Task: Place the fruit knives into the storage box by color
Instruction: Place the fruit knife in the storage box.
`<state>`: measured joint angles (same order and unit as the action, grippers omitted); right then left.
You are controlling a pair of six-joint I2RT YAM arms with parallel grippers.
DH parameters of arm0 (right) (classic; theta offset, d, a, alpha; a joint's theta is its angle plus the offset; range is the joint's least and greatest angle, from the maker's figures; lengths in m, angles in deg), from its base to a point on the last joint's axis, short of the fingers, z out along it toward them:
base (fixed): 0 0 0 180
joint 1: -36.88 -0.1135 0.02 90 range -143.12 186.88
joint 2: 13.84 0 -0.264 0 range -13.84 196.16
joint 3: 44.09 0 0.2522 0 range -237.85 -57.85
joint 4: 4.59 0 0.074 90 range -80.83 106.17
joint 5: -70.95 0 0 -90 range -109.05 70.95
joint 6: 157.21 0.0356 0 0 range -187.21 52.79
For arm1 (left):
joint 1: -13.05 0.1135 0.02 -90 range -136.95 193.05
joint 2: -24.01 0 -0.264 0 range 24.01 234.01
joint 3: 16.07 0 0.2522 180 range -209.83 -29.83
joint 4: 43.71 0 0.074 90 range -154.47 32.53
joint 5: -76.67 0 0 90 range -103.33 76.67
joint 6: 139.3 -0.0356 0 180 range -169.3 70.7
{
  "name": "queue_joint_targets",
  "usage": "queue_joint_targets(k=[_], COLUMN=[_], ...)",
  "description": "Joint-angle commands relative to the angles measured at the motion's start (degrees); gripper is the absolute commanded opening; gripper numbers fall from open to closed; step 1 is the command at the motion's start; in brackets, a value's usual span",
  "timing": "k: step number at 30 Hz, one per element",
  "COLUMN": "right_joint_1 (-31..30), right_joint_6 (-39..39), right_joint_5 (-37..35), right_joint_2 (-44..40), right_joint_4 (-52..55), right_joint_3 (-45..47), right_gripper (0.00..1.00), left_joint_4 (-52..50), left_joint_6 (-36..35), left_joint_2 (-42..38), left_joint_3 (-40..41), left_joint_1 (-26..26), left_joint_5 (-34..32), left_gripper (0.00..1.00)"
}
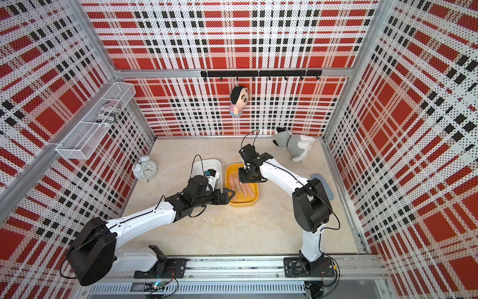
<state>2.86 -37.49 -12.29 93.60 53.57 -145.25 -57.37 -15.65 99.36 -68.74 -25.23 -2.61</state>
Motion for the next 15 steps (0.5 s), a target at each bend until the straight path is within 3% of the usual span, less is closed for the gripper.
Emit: queue_joint_targets(k=[1,15], right_joint_1=[-0.34,-0.26], right_joint_6=[0.61,0.20], right_joint_5=[0.18,-1.09], right_joint_2=[2.28,7.81], right_joint_4=[-1.65,-2.30], right_joint_3=[-1.11,-2.66], right_gripper=[0.23,0.23], left_joint_4=[2.18,3.65], left_joint_6=[0.63,1.10], left_joint_2=[-1.22,-0.58], left_joint_3=[0.92,2.44], left_joint_1=[0.22,0.14], left_joint_5=[0.72,1.05], left_gripper=[0.98,0.98])
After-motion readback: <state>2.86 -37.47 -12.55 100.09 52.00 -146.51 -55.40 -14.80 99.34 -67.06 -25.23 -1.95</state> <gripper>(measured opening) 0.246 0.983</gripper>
